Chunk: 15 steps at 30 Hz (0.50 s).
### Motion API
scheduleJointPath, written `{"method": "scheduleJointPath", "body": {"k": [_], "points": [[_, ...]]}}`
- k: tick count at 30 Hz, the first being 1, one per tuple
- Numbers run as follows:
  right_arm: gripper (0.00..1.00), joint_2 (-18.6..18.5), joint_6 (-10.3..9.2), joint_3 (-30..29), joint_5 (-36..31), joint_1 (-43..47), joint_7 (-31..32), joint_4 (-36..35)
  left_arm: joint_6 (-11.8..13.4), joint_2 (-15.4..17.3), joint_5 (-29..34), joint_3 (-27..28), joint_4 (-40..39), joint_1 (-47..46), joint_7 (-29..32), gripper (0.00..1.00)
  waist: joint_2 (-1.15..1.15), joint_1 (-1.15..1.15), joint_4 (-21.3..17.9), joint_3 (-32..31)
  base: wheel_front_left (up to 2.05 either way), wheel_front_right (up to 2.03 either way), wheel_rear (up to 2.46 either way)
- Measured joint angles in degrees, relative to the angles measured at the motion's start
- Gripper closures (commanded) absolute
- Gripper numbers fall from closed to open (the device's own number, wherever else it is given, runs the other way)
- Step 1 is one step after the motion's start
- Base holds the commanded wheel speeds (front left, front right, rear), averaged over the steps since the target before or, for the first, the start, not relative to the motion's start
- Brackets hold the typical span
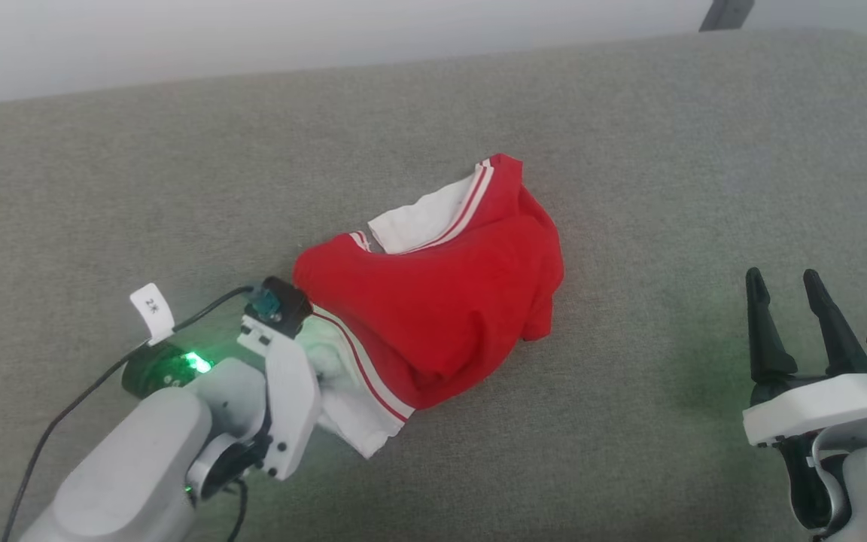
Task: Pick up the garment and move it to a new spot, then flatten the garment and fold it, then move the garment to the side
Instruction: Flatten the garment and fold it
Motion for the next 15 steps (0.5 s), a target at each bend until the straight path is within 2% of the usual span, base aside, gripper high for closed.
{"method": "scheduleJointPath", "body": {"k": [2,12,15], "points": [[0.0,-0.09,0.0,-0.22,-0.14,0.13,-0.01,0.01,0.21,1.37,-0.01,0.64,-1.11,0.85,-0.4,1.0,0.0,0.0,0.53,-0.58,0.0,0.0,0.0],[0.0,-0.33,0.0,-1.36,-0.75,1.35,-0.01,-0.21,7.14,12.4,0.0,10.49,-5.72,5.3,-6.43,1.0,0.0,0.0,3.78,-3.04,0.0,0.0,0.0],[0.0,-0.36,0.0,-1.35,-0.75,1.38,0.0,-0.26,8.34,13.83,-0.07,12.3,-5.77,5.97,-7.54,1.0,0.0,0.0,4.33,-3.29,0.0,0.0,0.0]]}}
